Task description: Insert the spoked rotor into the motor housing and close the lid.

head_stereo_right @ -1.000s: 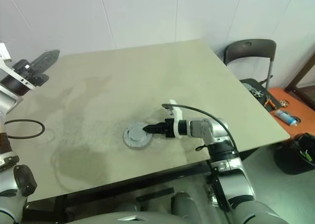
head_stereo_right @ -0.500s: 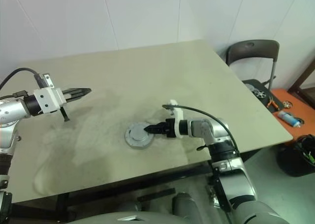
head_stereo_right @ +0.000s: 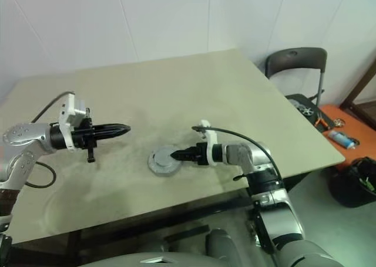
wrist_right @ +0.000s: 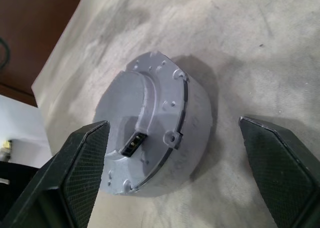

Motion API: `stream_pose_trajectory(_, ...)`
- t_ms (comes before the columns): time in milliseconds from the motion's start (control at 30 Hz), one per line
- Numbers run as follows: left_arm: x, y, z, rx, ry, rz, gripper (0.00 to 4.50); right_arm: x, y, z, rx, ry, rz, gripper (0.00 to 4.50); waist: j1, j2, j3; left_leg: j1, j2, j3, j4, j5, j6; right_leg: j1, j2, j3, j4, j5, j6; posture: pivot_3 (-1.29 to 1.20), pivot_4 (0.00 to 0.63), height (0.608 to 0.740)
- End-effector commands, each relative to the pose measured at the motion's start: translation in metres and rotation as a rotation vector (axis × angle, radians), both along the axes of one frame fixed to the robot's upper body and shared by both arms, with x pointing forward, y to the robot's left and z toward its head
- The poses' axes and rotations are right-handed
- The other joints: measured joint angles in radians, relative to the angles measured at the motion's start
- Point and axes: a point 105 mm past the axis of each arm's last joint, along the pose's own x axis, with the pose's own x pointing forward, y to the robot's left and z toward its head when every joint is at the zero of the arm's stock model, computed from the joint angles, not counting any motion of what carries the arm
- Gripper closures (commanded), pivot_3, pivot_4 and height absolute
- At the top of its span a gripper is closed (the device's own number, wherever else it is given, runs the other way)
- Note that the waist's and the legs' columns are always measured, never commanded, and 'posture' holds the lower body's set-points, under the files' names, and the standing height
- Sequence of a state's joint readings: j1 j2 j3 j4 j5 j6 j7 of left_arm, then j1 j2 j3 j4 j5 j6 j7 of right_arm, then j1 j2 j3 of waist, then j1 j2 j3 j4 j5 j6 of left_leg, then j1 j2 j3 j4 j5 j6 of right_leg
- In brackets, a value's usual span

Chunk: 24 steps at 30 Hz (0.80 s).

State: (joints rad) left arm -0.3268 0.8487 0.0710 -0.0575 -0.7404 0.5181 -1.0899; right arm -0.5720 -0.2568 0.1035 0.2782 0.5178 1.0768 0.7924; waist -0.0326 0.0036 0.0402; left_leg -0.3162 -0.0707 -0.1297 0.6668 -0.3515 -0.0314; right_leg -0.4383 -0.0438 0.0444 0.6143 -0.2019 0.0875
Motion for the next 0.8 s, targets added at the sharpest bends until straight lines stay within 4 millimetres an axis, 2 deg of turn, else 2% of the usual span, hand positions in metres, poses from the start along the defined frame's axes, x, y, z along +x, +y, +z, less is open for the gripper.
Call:
stream_pose_trajectory(33, 0.010, 0.001, 0.021, -0.079, 0.021, 0.032, 4.50, 0.002, -0.005, 0.024, 0.076, -0.024, 0.003, 0.17, 0.000, -0.004, 0.000, 0.000, 0.000, -0.002, 0.000, 0.000, 0.000, 0.000, 0.000, -0.001, 0.000, 0.000, 0.000, 0.00, 0.000, 0.740)
stream_pose_trajectory(167, 0.007, 0.001, -0.008, -0.036, 0.136, 0.025, 4.50, -0.012, -0.024, 0.034, 0.091, -0.040, 0.044, 0.17, -0.004, -0.003, 0.000, -0.002, -0.001, -0.002, 0.000, 0.000, -0.001, -0.001, -0.002, -0.001, -0.001, 0.000, 0.000, 0.00, 0.000, 0.740)
stream_pose_trajectory(367, -0.009, -0.005, -0.043, -0.001, 0.289, -0.042, 4.50, -0.015, -0.044, 0.031, 0.056, -0.033, 0.005, 0.17, -0.010, -0.003, 0.000, -0.003, 0.000, -0.001, 0.000, 0.000, 0.000, -0.003, -0.001, 0.000, -0.002, 0.000, 0.000, 0.00, 0.000, 0.740)
stream_pose_trajectory(500, -0.014, -0.005, -0.062, 0.021, 0.372, -0.066, 4.50, -0.016, -0.039, 0.027, 0.054, -0.031, -0.004, 0.17, -0.006, -0.003, 0.000, -0.003, 0.000, -0.001, 0.000, 0.000, 0.000, -0.002, -0.001, 0.000, -0.001, 0.000, 0.000, 0.00, 0.000, 0.740)
stream_pose_trajectory(633, -0.009, -0.011, -0.070, 0.032, 0.378, -0.072, 4.50, -0.019, -0.031, 0.024, 0.056, -0.029, 0.001, 0.17, -0.001, -0.003, 0.000, -0.002, 0.000, -0.001, 0.000, 0.000, 0.000, -0.002, -0.001, 0.000, -0.001, 0.000, 0.000, 0.00, 0.000, 0.740)
stream_pose_trajectory(800, -0.001, -0.021, -0.079, 0.024, 0.379, -0.053, 4.50, -0.016, -0.031, 0.021, 0.053, -0.027, -0.020, 0.17, 0.014, -0.004, -0.001, -0.003, -0.001, -0.001, 0.000, 0.000, 0.000, -0.002, -0.002, 0.000, -0.001, 0.000, 0.000, 0.00, 0.000, 0.740)
